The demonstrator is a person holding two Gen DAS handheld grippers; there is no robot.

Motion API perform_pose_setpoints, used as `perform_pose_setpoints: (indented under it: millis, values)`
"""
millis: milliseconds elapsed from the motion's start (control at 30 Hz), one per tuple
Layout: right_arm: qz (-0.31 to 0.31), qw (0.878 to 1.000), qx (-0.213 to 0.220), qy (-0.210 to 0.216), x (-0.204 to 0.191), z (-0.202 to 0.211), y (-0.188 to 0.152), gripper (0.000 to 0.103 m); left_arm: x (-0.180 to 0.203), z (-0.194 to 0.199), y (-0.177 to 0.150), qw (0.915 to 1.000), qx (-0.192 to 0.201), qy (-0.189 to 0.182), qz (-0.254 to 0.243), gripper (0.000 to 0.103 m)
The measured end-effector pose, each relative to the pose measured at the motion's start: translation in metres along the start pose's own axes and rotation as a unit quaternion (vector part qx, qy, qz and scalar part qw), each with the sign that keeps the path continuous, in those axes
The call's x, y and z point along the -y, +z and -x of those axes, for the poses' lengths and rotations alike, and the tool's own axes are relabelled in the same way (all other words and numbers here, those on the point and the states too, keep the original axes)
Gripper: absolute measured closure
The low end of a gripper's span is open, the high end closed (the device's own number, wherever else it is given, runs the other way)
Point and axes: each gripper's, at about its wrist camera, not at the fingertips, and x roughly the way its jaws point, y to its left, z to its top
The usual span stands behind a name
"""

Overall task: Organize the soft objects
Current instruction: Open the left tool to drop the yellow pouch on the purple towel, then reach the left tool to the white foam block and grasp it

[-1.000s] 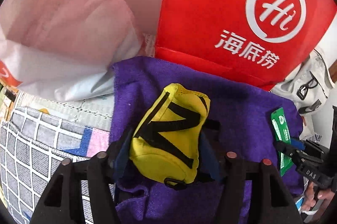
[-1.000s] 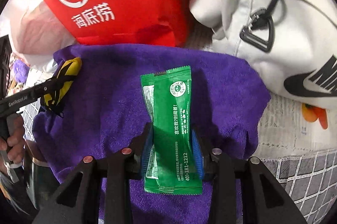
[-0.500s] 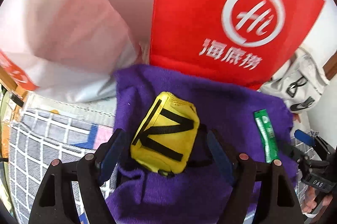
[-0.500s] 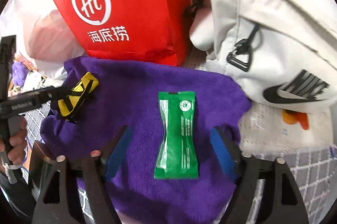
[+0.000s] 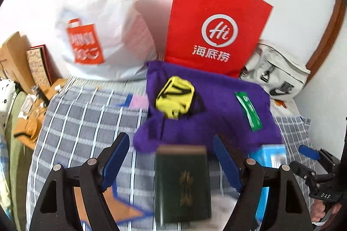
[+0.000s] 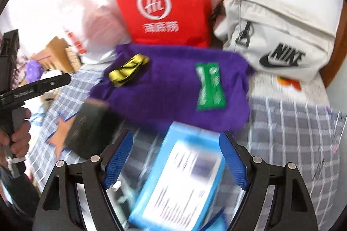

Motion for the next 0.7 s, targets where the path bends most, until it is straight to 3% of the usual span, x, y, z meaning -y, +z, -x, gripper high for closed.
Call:
perform_pose_setpoints:
  millis: [233,400,700]
  values:
    - [0.018,0.999,0.005,0.026,-0.028,0.033,-0.064,0.023,-0.001,0.043,-0.059,0.9999,0.000,0.011,-0.008,0.025]
    - [0.044,0.999,-0.011,0.021,-0.045,0.031,-0.100,0.049,-0.011,0.054,-0.102,0.9998,-0.008,0.019,0.006,0.025]
    - [0.091,0.995,-0.030,0.007,-0.057,0.004,-0.131,0.076,-0.021,0.057,-0.144,0.9994,-0.018,0.017,0.024,0.025]
